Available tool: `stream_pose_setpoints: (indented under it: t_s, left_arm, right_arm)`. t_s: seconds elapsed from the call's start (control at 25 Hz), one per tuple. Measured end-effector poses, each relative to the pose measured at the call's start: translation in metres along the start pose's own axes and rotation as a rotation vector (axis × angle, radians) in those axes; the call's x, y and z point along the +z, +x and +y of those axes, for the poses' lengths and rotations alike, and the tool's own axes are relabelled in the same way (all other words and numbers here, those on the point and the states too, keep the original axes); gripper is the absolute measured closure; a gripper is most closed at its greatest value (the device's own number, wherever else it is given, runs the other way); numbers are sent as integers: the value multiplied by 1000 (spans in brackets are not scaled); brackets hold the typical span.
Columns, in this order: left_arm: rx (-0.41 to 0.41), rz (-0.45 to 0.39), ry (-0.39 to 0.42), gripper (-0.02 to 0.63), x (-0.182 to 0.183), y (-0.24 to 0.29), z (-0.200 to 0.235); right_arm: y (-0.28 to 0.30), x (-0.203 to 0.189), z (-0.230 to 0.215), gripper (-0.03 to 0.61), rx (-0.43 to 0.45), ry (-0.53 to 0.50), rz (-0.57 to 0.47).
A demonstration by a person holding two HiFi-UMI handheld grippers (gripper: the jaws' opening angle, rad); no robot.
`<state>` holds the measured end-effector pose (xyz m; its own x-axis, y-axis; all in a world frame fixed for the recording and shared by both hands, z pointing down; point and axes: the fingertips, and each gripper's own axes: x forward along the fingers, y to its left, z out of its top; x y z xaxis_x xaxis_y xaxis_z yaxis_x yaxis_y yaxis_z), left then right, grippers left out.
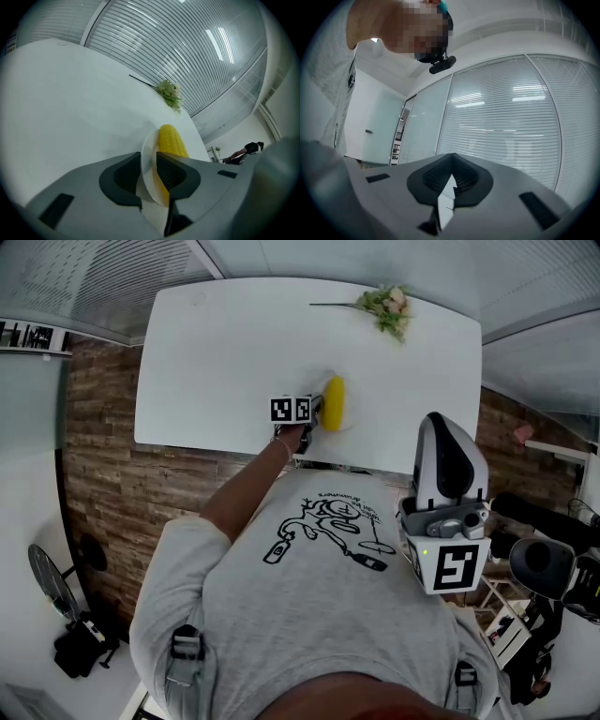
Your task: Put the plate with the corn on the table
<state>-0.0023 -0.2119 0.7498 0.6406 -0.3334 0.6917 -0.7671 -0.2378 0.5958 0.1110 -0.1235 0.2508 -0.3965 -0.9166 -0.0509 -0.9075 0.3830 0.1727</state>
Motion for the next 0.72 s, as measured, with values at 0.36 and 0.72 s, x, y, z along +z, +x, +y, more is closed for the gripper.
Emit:
stream_pose_setpoints:
  t_s: [0.36, 0.72]
  left_arm:
    - [22, 0, 27, 515, 2, -1, 3]
    - [38, -33, 40, 515, 8, -10, 3]
  right_arm:
    - [2, 1, 0, 571, 5, 8, -4]
    - [0, 0, -1, 571, 5, 9, -1]
